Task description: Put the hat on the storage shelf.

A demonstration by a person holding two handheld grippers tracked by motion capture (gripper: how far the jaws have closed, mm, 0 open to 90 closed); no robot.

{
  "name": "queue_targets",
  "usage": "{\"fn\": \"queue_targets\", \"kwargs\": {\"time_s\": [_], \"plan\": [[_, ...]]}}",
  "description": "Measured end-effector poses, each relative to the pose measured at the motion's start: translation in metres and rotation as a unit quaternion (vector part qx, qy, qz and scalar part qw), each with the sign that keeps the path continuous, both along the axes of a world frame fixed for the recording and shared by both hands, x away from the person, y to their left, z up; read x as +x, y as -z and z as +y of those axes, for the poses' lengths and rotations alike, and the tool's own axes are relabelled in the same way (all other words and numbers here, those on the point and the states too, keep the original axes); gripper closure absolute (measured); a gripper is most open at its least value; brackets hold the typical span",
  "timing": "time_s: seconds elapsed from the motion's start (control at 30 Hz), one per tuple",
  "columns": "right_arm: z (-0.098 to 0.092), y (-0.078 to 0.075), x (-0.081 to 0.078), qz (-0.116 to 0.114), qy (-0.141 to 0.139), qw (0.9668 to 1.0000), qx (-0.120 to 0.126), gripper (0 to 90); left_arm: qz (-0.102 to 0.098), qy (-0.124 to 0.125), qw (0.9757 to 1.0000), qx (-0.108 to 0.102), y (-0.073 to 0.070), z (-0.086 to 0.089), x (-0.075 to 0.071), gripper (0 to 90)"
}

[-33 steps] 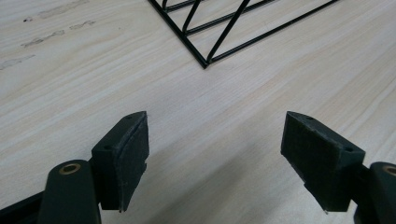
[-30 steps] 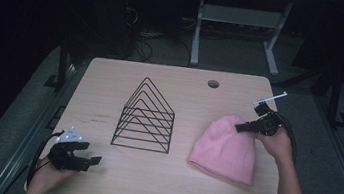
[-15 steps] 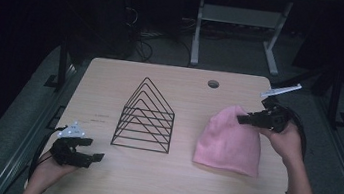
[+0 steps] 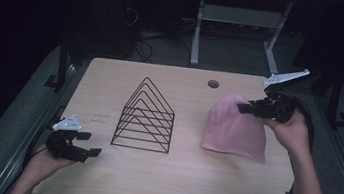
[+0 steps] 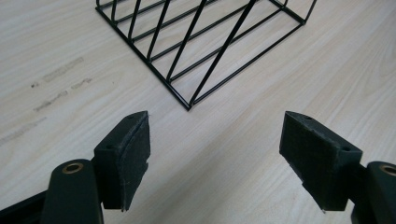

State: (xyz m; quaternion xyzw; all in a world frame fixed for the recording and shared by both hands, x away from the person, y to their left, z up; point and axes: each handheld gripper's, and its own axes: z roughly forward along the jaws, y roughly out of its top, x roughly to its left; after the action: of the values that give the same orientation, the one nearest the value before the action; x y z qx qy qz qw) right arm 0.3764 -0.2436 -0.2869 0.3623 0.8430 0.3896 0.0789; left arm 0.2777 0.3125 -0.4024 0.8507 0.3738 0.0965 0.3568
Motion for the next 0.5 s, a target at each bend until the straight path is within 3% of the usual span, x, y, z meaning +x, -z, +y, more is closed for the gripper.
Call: {"fn": "queue_targets", "kwargs": {"time_s": [0.23, 0.5], "plan": [[0.0, -0.023, -0.001, -0.011, -0.004, 0.9997, 0.021, 77.5, -0.004, 0.022, 0.9997, 0.002, -0.018, -0.002, 0.006, 24.8], [0.01, -0.04, -0.001, -0.021, -0.018, 0.9994, 0.02, 77.6, 0.0, 0.039, 0.9992, 0.002, -0.031, -0.007, 0.011, 24.8]]}}
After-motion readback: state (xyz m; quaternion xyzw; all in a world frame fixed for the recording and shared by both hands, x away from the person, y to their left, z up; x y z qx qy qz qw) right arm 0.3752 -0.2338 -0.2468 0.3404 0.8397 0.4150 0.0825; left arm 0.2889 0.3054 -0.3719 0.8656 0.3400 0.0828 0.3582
